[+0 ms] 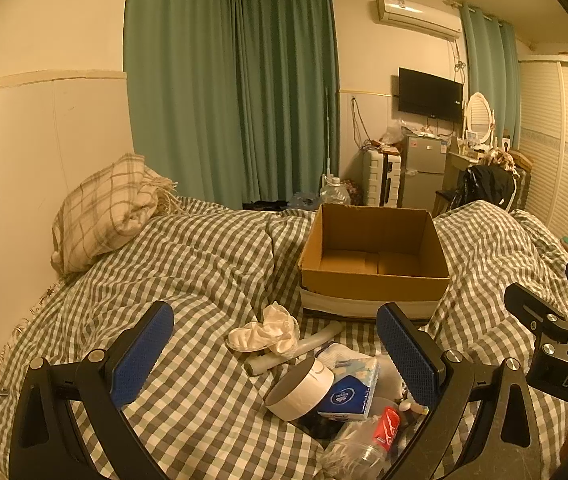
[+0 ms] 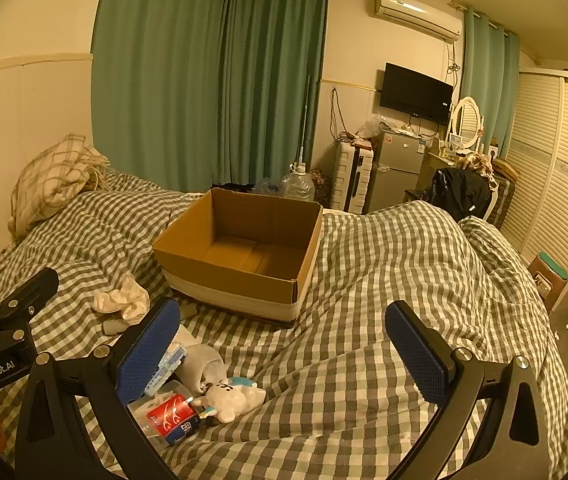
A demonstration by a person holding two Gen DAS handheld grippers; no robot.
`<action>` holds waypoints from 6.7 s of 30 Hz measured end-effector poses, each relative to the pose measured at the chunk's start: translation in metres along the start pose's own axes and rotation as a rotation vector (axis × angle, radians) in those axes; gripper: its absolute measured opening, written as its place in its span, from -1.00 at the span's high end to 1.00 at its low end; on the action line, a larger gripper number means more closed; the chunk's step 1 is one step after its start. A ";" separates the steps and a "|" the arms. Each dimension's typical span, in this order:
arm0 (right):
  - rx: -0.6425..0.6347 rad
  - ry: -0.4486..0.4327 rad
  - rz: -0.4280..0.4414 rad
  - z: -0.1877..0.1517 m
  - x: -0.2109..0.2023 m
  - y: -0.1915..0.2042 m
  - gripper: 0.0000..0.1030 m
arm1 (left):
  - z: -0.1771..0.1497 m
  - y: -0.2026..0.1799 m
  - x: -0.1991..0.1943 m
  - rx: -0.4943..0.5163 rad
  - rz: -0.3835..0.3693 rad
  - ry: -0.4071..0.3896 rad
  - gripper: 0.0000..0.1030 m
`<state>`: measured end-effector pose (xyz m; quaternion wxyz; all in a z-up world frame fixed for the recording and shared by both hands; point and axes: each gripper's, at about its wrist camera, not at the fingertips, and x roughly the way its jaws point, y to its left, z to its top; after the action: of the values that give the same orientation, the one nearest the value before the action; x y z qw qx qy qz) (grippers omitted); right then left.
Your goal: Organize objects
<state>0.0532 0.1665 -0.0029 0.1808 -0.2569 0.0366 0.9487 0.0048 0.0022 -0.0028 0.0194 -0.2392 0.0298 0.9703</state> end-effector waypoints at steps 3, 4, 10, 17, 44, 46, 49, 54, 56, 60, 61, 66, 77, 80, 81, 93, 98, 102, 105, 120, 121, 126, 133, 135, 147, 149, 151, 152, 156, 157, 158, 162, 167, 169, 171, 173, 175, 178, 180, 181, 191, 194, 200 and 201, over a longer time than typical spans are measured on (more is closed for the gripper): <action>0.002 0.006 0.010 0.000 0.000 -0.001 -0.99 | 0.000 0.000 0.001 0.000 -0.004 0.008 -1.00; 0.003 0.008 0.012 0.001 0.001 -0.002 -0.99 | -0.001 0.000 0.002 0.001 -0.005 0.011 -1.00; 0.004 0.021 0.023 0.001 0.003 -0.003 -0.99 | -0.004 -0.003 0.007 0.014 -0.015 0.033 -1.00; -0.015 0.119 0.020 -0.012 0.032 -0.003 -0.99 | -0.037 -0.024 0.044 0.066 -0.043 0.178 -1.00; -0.109 0.312 0.012 -0.044 0.077 0.020 -0.99 | -0.066 -0.036 0.084 0.115 -0.225 0.267 0.72; -0.140 0.341 0.036 -0.049 0.084 0.030 -0.99 | -0.061 -0.032 0.078 0.103 -0.231 0.243 0.72; -0.180 0.402 0.069 -0.060 0.097 0.043 -0.92 | -0.055 -0.026 0.070 0.084 -0.235 0.221 0.72; -0.242 0.475 0.083 -0.073 0.112 0.056 -0.70 | -0.051 -0.020 0.067 0.067 -0.241 0.220 0.72; -0.263 0.501 0.090 -0.079 0.116 0.062 -0.44 | -0.052 -0.021 0.066 0.065 -0.242 0.224 0.72; -0.275 0.519 0.094 -0.084 0.118 0.065 0.18 | -0.051 -0.020 0.062 0.066 -0.242 0.222 0.72; -0.268 0.507 0.099 -0.082 0.115 0.064 0.17 | -0.050 -0.020 0.061 0.065 -0.240 0.220 0.72; -0.206 0.434 0.109 -0.067 0.095 0.050 0.17 | -0.042 -0.019 0.049 0.065 -0.229 0.195 0.72; -0.156 0.233 0.192 0.020 0.055 0.028 0.18 | 0.027 -0.026 0.049 0.069 -0.297 0.137 0.72; -0.172 0.180 0.187 0.056 0.056 0.024 0.18 | 0.053 -0.031 0.061 0.078 -0.289 0.109 0.72; -0.174 0.170 0.185 0.065 0.057 0.022 0.17 | 0.061 -0.034 0.066 0.080 -0.287 0.102 0.72; -0.160 0.171 0.132 0.124 0.159 0.006 0.18 | 0.115 -0.072 0.165 0.119 -0.269 0.074 0.72; -0.138 0.230 0.120 0.116 0.219 -0.005 0.18 | 0.107 -0.083 0.207 0.150 -0.259 0.117 0.72; -0.120 0.258 0.127 0.105 0.243 -0.011 0.17 | 0.094 -0.090 0.228 0.156 -0.279 0.157 0.72; -0.085 0.260 0.148 0.102 0.245 -0.018 0.13 | 0.089 -0.096 0.226 0.158 -0.284 0.160 0.66; -0.062 0.086 0.094 0.132 0.090 -0.046 -0.77 | 0.116 -0.039 0.095 0.113 -0.240 0.024 -0.97; -0.070 0.075 0.093 0.134 0.076 -0.044 -0.78 | 0.116 -0.037 0.085 0.116 -0.243 0.020 -0.97; -0.112 0.045 0.098 0.124 0.022 -0.024 -0.81 | 0.099 -0.015 0.040 0.131 -0.215 0.002 -1.00; -0.120 0.030 0.099 0.086 -0.015 -0.001 -0.84 | 0.058 0.010 0.019 0.119 -0.171 0.028 -1.00; -0.117 0.038 0.084 0.070 -0.016 0.008 -0.84 | 0.043 0.017 0.022 0.101 -0.162 0.043 -1.00; -0.155 0.234 0.125 -0.020 0.056 0.039 -0.84 | -0.056 0.015 0.089 0.096 -0.122 0.277 -1.00; -0.147 0.267 0.134 -0.028 0.066 0.037 -0.84 | -0.065 0.011 0.100 0.116 -0.106 0.328 -1.00; -0.141 0.284 0.136 -0.031 0.072 0.034 -0.84 | -0.073 0.010 0.110 0.120 -0.104 0.375 -1.00; -0.137 0.289 0.140 -0.033 0.074 0.033 -0.84 | -0.076 0.010 0.114 0.118 -0.102 0.396 -1.00; -0.121 0.302 0.156 -0.036 0.079 0.032 -0.84 | -0.087 0.009 0.133 0.119 -0.105 0.473 -1.00; -0.117 0.308 0.160 -0.037 0.081 0.031 -0.84 | -0.090 0.007 0.137 0.127 -0.104 0.488 -1.00; -0.112 0.314 0.161 -0.038 0.083 0.031 -0.84 | -0.093 0.005 0.142 0.140 -0.101 0.504 -1.00; -0.093 0.336 0.167 -0.040 0.089 0.028 -0.84 | -0.099 0.000 0.157 0.147 -0.110 0.543 -0.82; -0.099 0.339 0.162 -0.040 0.089 0.030 -0.84 | -0.101 0.003 0.157 0.138 -0.111 0.549 0.24; -0.104 0.341 0.161 -0.040 0.090 0.031 -0.84 | -0.098 0.010 0.153 0.108 -0.120 0.534 0.43; -0.107 0.347 0.162 -0.040 0.092 0.033 -0.84 | -0.095 0.015 0.150 0.080 -0.122 0.522 0.57; -0.115 0.354 0.165 -0.040 0.097 0.036 -0.84 | -0.090 0.018 0.144 0.057 -0.109 0.494 0.87; -0.126 0.372 0.172 -0.040 0.106 0.041 -0.84 | -0.084 0.021 0.139 0.038 -0.095 0.458 0.89; -0.142 0.429 0.200 -0.044 0.130 0.051 -0.84 | -0.074 0.028 0.132 0.020 -0.063 0.403 0.89; -0.157 0.470 0.214 -0.048 0.146 0.060 -0.83 | -0.071 0.029 0.130 0.019 -0.051 0.387 0.89; -0.164 0.485 0.213 -0.050 0.153 0.063 -0.81 | -0.071 0.029 0.129 0.023 -0.045 0.382 0.89; -0.129 0.541 0.291 -0.060 0.162 0.063 0.25 | -0.061 0.024 0.116 0.078 -0.023 0.333 0.89; -0.130 0.497 0.270 -0.057 0.143 0.059 0.30 | -0.054 0.022 0.107 0.093 -0.015 0.303 0.89; -0.087 0.375 0.237 -0.033 0.098 0.036 0.32 | -0.036 0.011 0.084 0.122 -0.028 0.242 0.89; -0.085 0.355 0.233 -0.028 0.089 0.031 0.32 | -0.033 0.009 0.081 0.129 -0.029 0.231 0.89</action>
<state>-0.0167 0.1617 -0.0724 0.0495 -0.4212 0.0572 0.9038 -0.0526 -0.0072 -0.0692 0.0453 -0.3481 0.0908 0.9319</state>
